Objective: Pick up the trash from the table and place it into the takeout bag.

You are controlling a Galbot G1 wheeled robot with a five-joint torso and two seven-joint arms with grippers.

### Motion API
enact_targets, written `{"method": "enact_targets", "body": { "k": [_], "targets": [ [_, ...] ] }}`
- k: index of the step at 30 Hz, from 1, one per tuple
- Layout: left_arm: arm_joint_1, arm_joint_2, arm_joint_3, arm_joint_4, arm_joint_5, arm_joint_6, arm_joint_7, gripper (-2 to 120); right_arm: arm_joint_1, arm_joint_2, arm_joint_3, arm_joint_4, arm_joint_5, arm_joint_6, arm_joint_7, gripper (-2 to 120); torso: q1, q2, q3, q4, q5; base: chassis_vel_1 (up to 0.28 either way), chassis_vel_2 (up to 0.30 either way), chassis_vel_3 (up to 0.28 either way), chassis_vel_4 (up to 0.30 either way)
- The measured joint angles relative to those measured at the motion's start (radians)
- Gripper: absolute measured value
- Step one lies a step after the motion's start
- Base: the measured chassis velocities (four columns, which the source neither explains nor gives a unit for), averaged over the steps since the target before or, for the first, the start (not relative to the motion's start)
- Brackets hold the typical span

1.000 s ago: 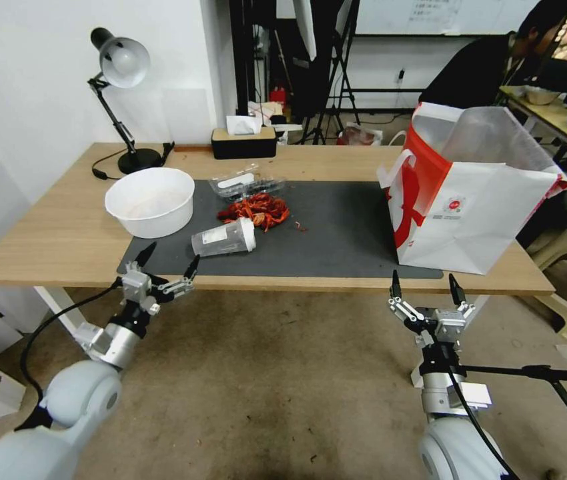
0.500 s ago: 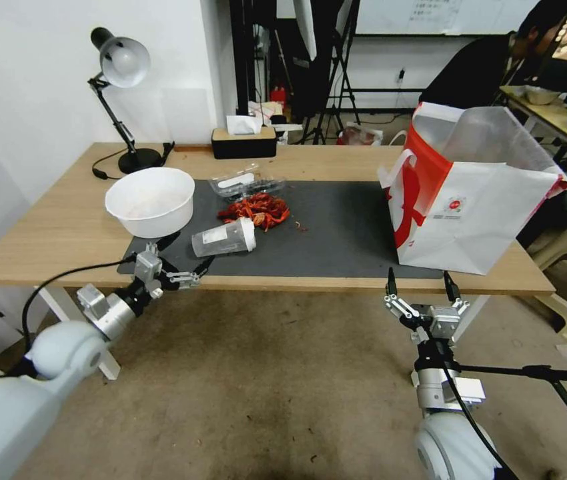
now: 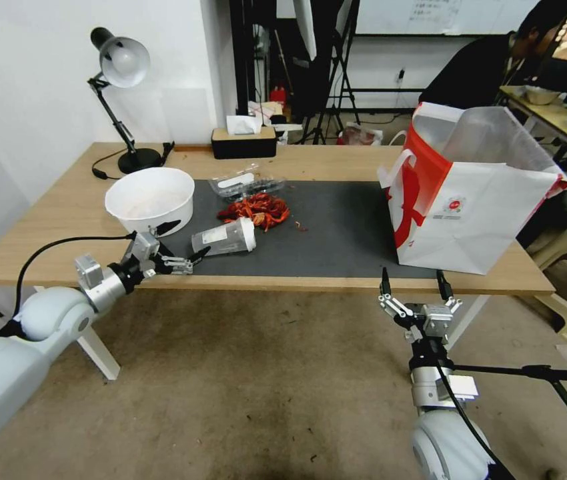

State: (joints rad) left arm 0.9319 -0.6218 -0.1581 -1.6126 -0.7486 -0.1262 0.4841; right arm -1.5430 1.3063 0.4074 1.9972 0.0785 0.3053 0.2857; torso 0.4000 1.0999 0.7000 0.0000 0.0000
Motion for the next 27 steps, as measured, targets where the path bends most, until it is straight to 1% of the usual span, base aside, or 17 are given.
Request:
{"method": "enact_targets", "body": {
  "k": [2,3,6,7,8,10,17,21,22,23,24,26,27],
  "targets": [
    [-0.041,-0.001,0.050,0.025,-0.002,0.004,0.017,100,-0.002,0.002,0.000,-0.001,-0.002,0.000,0.000,100,0.000,0.000,0.000,-0.0001,0.0000,0.000,0.000,0.000,0.000],
    [-0.041,-0.001,0.050,0.025,-0.002,0.004,0.017,100,-0.002,0.002,0.000,-0.001,-0.002,0.000,0.000,100,0.000,0.000,0.000,-0.0001,0.0000,0.000,0.000,0.000,0.000],
    [-0.099,-0.006,0.118,0.069,0.005,0.003,0.036,100,-0.005,0.003,0.000,-0.001,-0.003,0.000,0.000,100,0.000,0.000,0.000,-0.0002,-0.0001,0.000,0.000,0.000,0.000],
    [-0.111,-0.008,0.129,0.077,0.007,0.003,0.038,100,-0.006,0.004,0.001,-0.001,-0.003,0.001,0.000,100,0.000,0.000,0.000,-0.0001,-0.0001,0.000,0.000,0.000,0.000],
    [-0.111,-0.008,0.129,0.077,0.007,0.003,0.038,100,-0.006,0.004,0.001,-0.001,-0.003,0.001,0.000,100,0.000,0.000,0.000,-0.0001,-0.0001,0.000,0.000,0.000,0.000],
    [-0.141,-0.009,0.160,0.095,0.010,0.000,0.043,100,-0.010,0.005,0.004,-0.001,-0.004,0.002,0.000,100,0.000,0.000,0.000,-0.0001,0.0000,0.000,0.000,0.000,0.000],
    [-0.182,-0.008,0.191,0.131,0.020,-0.005,0.057,99,-0.013,0.009,0.008,-0.002,-0.005,0.004,0.000,100,0.000,0.000,0.000,0.0001,0.0000,0.000,0.000,0.000,0.000],
    [-0.204,-0.001,0.210,0.144,0.021,-0.005,0.069,95,-0.013,0.012,0.008,-0.004,-0.006,0.004,0.001,100,0.000,0.000,0.000,0.0000,0.0000,0.000,0.000,0.000,0.000],
    [-0.213,0.002,0.219,0.149,0.022,-0.005,0.074,89,-0.012,0.013,0.008,-0.005,-0.007,0.004,0.001,100,0.000,0.000,0.000,0.0000,0.0000,0.000,0.000,0.000,0.000],
    [-0.213,0.002,0.219,0.149,0.022,-0.005,0.074,89,-0.012,0.013,0.008,-0.005,-0.007,0.004,0.001,100,0.000,0.000,0.000,0.0000,0.0000,0.000,0.000,0.000,0.000],
    [-0.221,0.004,0.224,0.153,0.023,-0.005,0.079,86,-0.012,0.013,0.008,-0.005,-0.008,0.004,0.001,100,0.000,0.000,0.000,0.0000,0.0000,0.000,0.000,0.000,0.000],
    [-0.233,0.008,0.235,0.161,0.024,-0.005,0.089,77,-0.011,0.014,0.008,-0.006,-0.008,0.005,0.001,100,0.000,0.000,0.000,-0.0001,0.0000,0.000,0.000,0.000,0.000],
    [-0.233,0.008,0.235,0.161,0.024,-0.005,0.089,77,-0.011,0.014,0.008,-0.006,-0.008,0.005,0.001,100,0.000,0.000,0.000,-0.0001,0.0000,0.000,0.000,0.000,0.000]
  ]
}}
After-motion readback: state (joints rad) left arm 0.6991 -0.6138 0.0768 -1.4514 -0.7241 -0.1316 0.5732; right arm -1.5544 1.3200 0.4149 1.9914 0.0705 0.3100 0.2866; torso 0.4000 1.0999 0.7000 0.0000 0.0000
